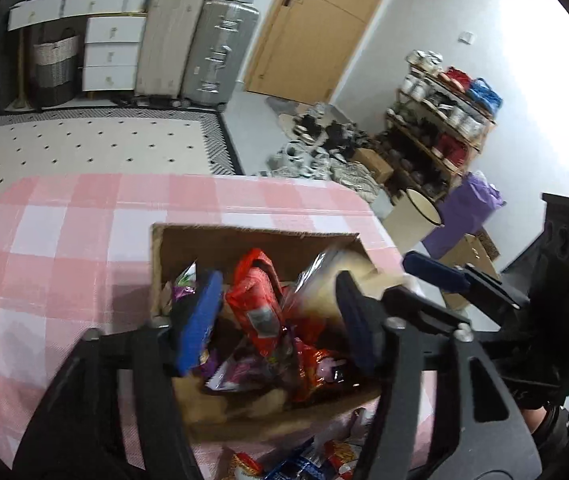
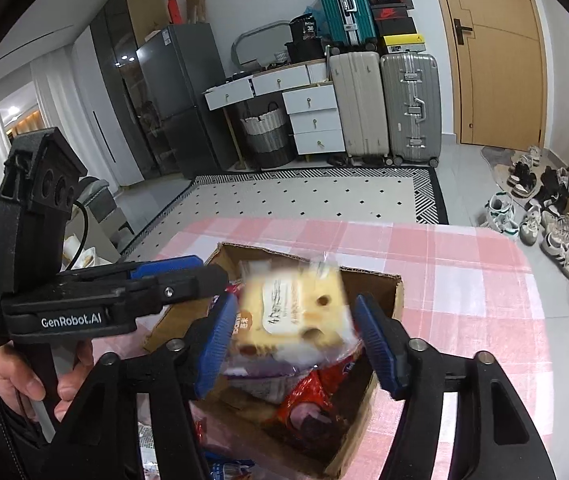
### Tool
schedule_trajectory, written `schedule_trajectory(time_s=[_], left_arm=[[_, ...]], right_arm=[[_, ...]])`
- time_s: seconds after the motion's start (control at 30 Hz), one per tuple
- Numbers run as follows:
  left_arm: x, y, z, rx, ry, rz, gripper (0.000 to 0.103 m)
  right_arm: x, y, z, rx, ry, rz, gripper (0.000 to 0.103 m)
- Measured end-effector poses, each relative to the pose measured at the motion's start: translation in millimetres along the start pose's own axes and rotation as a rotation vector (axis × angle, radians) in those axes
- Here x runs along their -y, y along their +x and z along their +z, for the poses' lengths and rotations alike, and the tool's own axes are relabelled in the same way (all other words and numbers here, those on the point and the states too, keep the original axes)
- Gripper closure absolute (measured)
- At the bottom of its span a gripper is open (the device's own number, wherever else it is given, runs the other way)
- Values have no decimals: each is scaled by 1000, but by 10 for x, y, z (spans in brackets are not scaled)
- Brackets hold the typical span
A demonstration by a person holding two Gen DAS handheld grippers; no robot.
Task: Organize snacks
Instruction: 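Open both tools to drop the packages into the box, then move both open tools back toward the remaining snack bags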
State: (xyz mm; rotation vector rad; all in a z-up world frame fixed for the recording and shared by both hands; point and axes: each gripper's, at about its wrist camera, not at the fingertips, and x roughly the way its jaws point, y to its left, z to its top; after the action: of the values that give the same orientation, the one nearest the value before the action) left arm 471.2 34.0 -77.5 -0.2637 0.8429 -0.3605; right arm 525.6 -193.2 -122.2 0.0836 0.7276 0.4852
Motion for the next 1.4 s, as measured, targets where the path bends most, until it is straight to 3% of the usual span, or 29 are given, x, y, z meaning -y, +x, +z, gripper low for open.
schedule_trajectory(time_s=[0.23,0.37,0.5,0.6,0.83,0.93,1.1,1.4], left_arm=[[5,-311,-134,45,10,17,40],[177,-597,-289,71,44,33,32],[330,-905,-412,96,75,41,31],[482,-1181,-527,128,109,78,23],[728,-1674,-802,179,140,89,21],[784,-1874,-926,197,136,100,18],[836,-2151,-1172,218,132,111,1],[823,-2439,-1598,236,122,125,1]], right_arm=[[29,-266,-3,52,17,1,37],[-22,-567,-45,96,35,4,31],[-133,-912,-121,142,9,13,26],[-245,-1167,-229,188,-16,3,22],[-535,-1585,-443,228,-29,23,22],[-659,-1746,-578,236,-23,46,13],[-819,-2006,-786,250,9,81,5],[-918,-2318,-1187,266,50,105,1]])
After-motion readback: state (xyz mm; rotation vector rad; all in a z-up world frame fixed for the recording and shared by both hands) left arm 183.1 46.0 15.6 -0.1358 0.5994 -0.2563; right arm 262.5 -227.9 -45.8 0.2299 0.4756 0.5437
